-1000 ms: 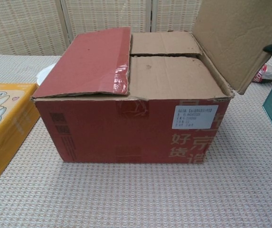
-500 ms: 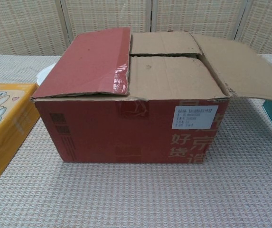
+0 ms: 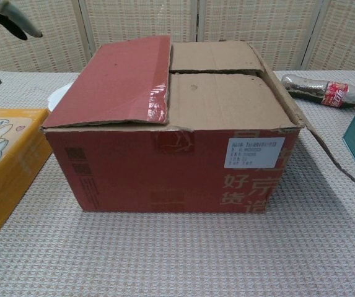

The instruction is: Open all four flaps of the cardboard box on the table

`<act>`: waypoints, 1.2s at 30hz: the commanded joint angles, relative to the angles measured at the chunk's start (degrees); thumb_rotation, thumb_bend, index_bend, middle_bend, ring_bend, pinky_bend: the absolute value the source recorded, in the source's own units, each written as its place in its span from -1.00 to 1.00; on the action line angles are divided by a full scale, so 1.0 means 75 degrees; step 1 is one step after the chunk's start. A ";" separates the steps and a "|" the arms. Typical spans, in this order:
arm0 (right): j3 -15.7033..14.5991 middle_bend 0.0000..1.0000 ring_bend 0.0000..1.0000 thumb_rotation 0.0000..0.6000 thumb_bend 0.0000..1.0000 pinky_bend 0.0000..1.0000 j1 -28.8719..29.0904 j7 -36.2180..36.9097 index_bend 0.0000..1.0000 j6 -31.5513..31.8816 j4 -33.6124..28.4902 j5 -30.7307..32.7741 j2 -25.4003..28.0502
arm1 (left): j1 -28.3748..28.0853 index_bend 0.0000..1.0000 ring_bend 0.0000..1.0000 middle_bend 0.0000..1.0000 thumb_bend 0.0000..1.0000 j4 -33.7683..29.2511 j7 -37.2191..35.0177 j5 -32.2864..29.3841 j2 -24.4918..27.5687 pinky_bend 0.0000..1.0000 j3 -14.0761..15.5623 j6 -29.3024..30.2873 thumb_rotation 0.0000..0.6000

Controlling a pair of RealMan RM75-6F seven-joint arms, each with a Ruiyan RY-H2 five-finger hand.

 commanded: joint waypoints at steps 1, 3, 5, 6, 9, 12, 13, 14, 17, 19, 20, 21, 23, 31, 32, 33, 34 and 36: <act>0.0062 -0.91 -0.73 1.00 -0.53 -1.00 0.0018 0.0022 -0.99 -0.0093 -0.0027 0.0067 0.0044 | -0.0606 -0.37 -0.49 -0.44 -0.41 0.0097 -0.0453 0.0314 -0.0234 -1.00 -0.0048 -0.0435 0.64; 0.0101 -0.91 -0.73 1.00 -0.54 -1.00 0.0033 0.0028 -0.99 -0.0173 -0.0030 0.0110 0.0067 | -0.0955 -0.36 -0.49 -0.44 -0.44 0.0172 -0.0654 0.0391 -0.0363 -1.00 -0.0065 -0.0681 0.39; 0.0140 -0.91 -0.73 1.00 -0.54 -1.00 0.0047 0.0035 -0.99 -0.0244 -0.0027 0.0150 0.0077 | -0.1286 -0.36 -0.50 -0.44 -0.47 0.0237 -0.0840 0.0418 -0.0488 -1.00 -0.0092 -0.0915 0.24; 0.0156 -0.91 -0.73 1.00 -0.54 -1.00 0.0053 0.0040 -0.99 -0.0274 -0.0023 0.0169 0.0079 | -0.1426 -0.36 -0.52 -0.44 -0.48 0.0271 -0.0906 0.0423 -0.0539 -1.00 -0.0102 -0.1019 0.18; 0.0209 -0.91 -0.73 1.00 -0.53 -1.00 0.0066 0.0076 -0.99 -0.0363 0.0005 0.0247 0.0075 | -0.1864 -0.36 -0.54 -0.44 -0.49 0.0396 -0.1052 0.0432 -0.0717 -1.00 -0.0131 -0.1338 0.06; 0.0249 -0.91 -0.73 1.00 -0.53 -1.00 0.0078 0.0117 -0.99 -0.0455 0.0049 0.0315 0.0062 | -0.2236 -0.36 -0.56 -0.44 -0.50 0.0526 -0.1075 0.0445 -0.0907 -1.00 -0.0136 -0.1586 0.03; 0.0259 -0.91 -0.73 1.00 -0.53 -1.00 0.0082 0.0130 -0.99 -0.0481 0.0065 0.0334 0.0057 | -0.2335 -0.36 -0.57 -0.44 -0.50 0.0564 -0.1051 0.0445 -0.0961 -1.00 -0.0134 -0.1655 0.03; 0.0270 -0.91 -0.73 1.00 -0.53 -1.00 0.0085 0.0156 -0.99 -0.0517 0.0091 0.0359 0.0052 | -0.2460 -0.36 -0.57 -0.44 -0.50 0.0613 -0.1004 0.0438 -0.1034 -1.00 -0.0128 -0.1750 0.03; 0.0305 -0.91 -0.73 1.00 -0.53 -1.00 0.0088 0.0225 -0.99 -0.0583 0.0154 0.0428 0.0035 | -0.2725 -0.36 -0.59 -0.44 -0.50 0.0719 -0.0886 0.0367 -0.1206 -1.00 -0.0128 -0.1940 0.02; 0.0317 -0.91 -0.73 1.00 -0.53 -1.00 0.0081 0.0265 -0.99 -0.0609 0.0191 0.0453 0.0027 | -0.2866 -0.36 -0.60 -0.44 -0.50 0.0776 -0.0802 0.0304 -0.1292 -1.00 -0.0128 -0.2056 0.02; 0.0326 -0.91 -0.73 1.00 -0.53 -1.00 0.0078 0.0285 -0.99 -0.0624 0.0216 0.0467 0.0019 | -0.2961 -0.36 -0.60 -0.44 -0.50 0.0806 -0.0727 0.0260 -0.1333 -1.00 -0.0124 -0.2153 0.03; 0.0331 -0.91 -0.73 1.00 -0.53 -1.00 0.0074 0.0304 -0.99 -0.0635 0.0232 0.0478 0.0015 | -0.3025 -0.36 -0.61 -0.44 -0.50 0.0818 -0.0672 0.0222 -0.1359 -1.00 -0.0125 -0.2216 0.03; 0.0344 -0.91 -0.73 1.00 -0.53 -1.00 0.0061 0.0356 -0.99 -0.0648 0.0270 0.0502 0.0005 | -0.3160 -0.36 -0.62 -0.45 -0.50 0.0829 -0.0551 0.0115 -0.1417 -1.00 -0.0133 -0.2350 0.03; 0.0375 -0.91 -0.73 1.00 -0.53 -1.00 0.0010 0.0563 -0.99 -0.0697 0.0446 0.0580 -0.0039 | -0.3503 -0.36 -0.62 -0.45 -0.50 0.0843 0.0360 -0.0274 -0.1529 -1.00 -0.0135 -0.2781 0.03; 0.0378 -0.91 -0.73 1.00 -0.53 -1.00 0.0003 0.0591 -0.99 -0.0696 0.0465 0.0583 -0.0043 | -0.3511 -0.36 -0.61 -0.45 -0.50 0.0824 0.0479 -0.0319 -0.1530 -1.00 -0.0137 -0.2791 0.02; 0.0382 -0.91 -0.73 1.00 -0.54 -1.00 -0.0003 0.0617 -0.99 -0.0698 0.0484 0.0590 -0.0048 | -0.3518 -0.36 -0.61 -0.45 -0.50 0.0801 0.0593 -0.0365 -0.1526 -1.00 -0.0136 -0.2804 0.02; 0.0385 -0.91 -0.73 1.00 -0.54 -1.00 -0.0009 0.0637 -0.99 -0.0699 0.0501 0.0593 -0.0052 | -0.3526 -0.36 -0.60 -0.45 -0.50 0.0771 0.0700 -0.0413 -0.1516 -1.00 -0.0133 -0.2824 0.02; 0.0387 -0.91 -0.73 1.00 -0.54 -1.00 -0.0022 0.0682 -0.99 -0.0701 0.0535 0.0592 -0.0061 | -0.3553 -0.36 -0.58 -0.43 -0.50 0.0698 0.0955 -0.0527 -0.1477 -1.00 -0.0125 -0.2902 0.03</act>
